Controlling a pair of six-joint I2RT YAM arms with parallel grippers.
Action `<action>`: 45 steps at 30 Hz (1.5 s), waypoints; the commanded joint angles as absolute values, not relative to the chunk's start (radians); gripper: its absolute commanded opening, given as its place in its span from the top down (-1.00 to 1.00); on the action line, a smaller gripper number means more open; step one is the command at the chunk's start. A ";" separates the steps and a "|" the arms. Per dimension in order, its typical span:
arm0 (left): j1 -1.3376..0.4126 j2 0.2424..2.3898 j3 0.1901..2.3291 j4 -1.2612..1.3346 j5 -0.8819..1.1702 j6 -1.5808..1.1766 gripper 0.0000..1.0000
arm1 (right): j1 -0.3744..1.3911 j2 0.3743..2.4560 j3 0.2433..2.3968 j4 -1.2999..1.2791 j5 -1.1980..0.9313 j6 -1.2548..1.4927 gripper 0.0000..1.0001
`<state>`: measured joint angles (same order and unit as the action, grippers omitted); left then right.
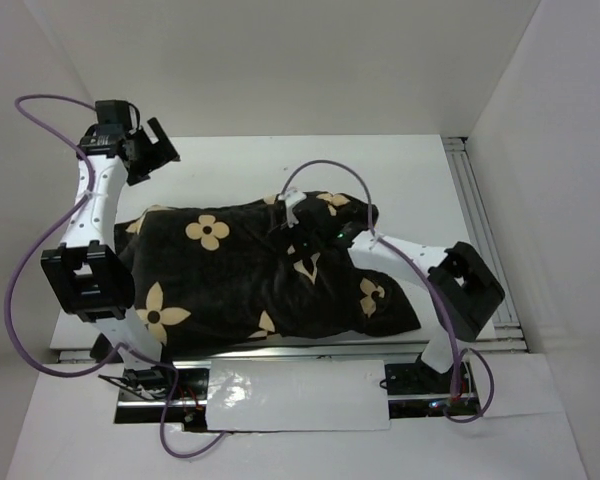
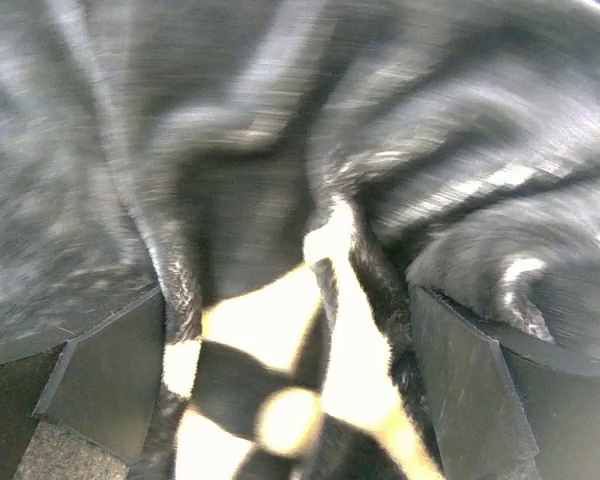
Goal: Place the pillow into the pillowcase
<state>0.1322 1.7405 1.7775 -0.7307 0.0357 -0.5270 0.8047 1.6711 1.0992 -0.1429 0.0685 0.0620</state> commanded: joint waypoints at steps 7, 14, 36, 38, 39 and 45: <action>0.222 1.694 1.697 -0.784 -0.052 -0.540 -1.00 | 0.638 1.638 1.132 -0.377 0.198 0.186 -1.00; 0.320 1.796 1.666 -0.857 -0.092 -0.630 -1.00 | 0.557 1.484 1.221 -0.324 0.094 0.249 -1.00; 0.328 2.040 1.583 -0.763 -0.080 -0.657 -0.14 | 0.293 1.736 1.315 -0.336 -0.015 0.478 -1.00; 0.318 2.031 1.562 -0.741 -0.055 -0.643 0.28 | 0.302 1.796 1.315 -0.311 -0.015 0.502 -1.00; 0.318 2.031 1.551 -0.741 -0.043 -0.631 0.49 | 0.302 1.815 1.315 -0.298 -0.015 0.527 -1.00; 0.295 2.056 1.549 -0.712 -0.074 -0.617 1.00 | 0.302 1.936 1.318 -0.253 -0.150 0.528 -1.00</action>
<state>0.3080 2.0727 1.5654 -0.7136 -0.0563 -0.6338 0.2916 1.8847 1.2755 -0.3058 -0.0875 0.5079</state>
